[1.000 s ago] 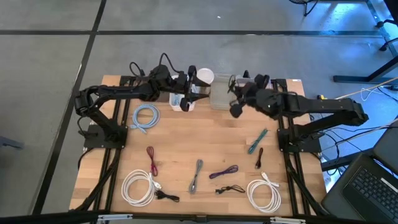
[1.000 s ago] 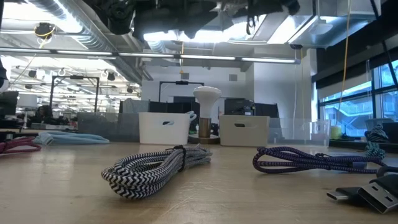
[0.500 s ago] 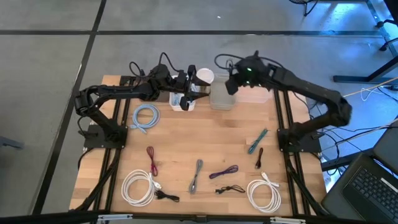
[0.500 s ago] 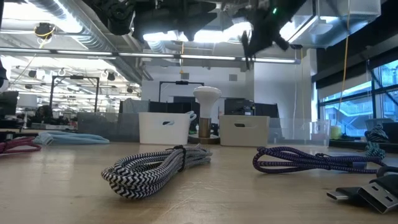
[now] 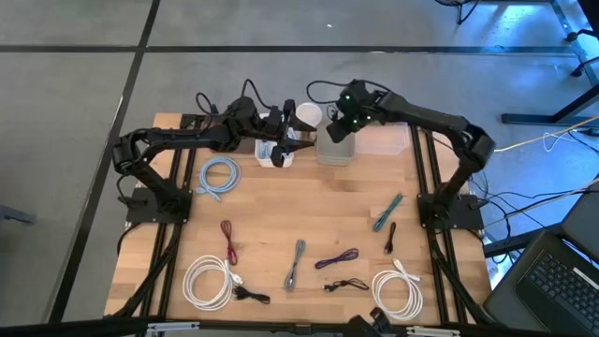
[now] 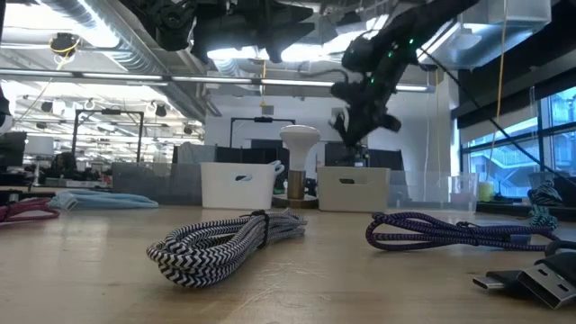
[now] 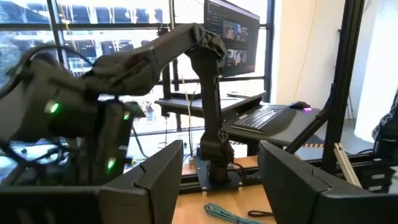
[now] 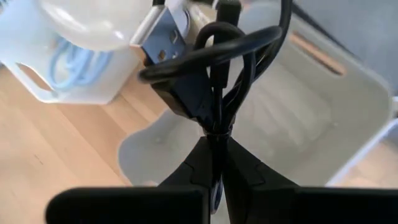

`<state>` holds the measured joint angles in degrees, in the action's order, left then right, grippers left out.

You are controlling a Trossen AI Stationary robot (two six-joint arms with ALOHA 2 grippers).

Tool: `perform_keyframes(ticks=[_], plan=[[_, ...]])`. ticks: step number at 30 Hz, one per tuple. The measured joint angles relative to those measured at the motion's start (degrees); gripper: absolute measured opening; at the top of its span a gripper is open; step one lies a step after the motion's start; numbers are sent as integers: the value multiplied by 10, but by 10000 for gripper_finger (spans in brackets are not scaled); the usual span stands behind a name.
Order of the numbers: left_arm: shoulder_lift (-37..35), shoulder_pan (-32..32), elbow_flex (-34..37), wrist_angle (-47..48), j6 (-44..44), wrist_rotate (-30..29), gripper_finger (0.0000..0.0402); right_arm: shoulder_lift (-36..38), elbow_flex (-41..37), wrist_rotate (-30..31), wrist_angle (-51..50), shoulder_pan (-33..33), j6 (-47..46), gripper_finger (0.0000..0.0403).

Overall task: Pick & Place USB Port
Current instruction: Put the black charger cable into the gray bin

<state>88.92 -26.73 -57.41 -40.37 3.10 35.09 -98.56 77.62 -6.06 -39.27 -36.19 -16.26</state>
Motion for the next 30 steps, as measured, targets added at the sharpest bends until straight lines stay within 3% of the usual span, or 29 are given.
perform_keyframes(ticks=[22, 30], plan=[[0, 0, 0, -1, 19, 1, 197, -127, 0, -27, -1, -22, 9, 15], [0, 0, 0, -1, 18, 1, 198, -123, 0, -27, 4, -22, 21, 118]])
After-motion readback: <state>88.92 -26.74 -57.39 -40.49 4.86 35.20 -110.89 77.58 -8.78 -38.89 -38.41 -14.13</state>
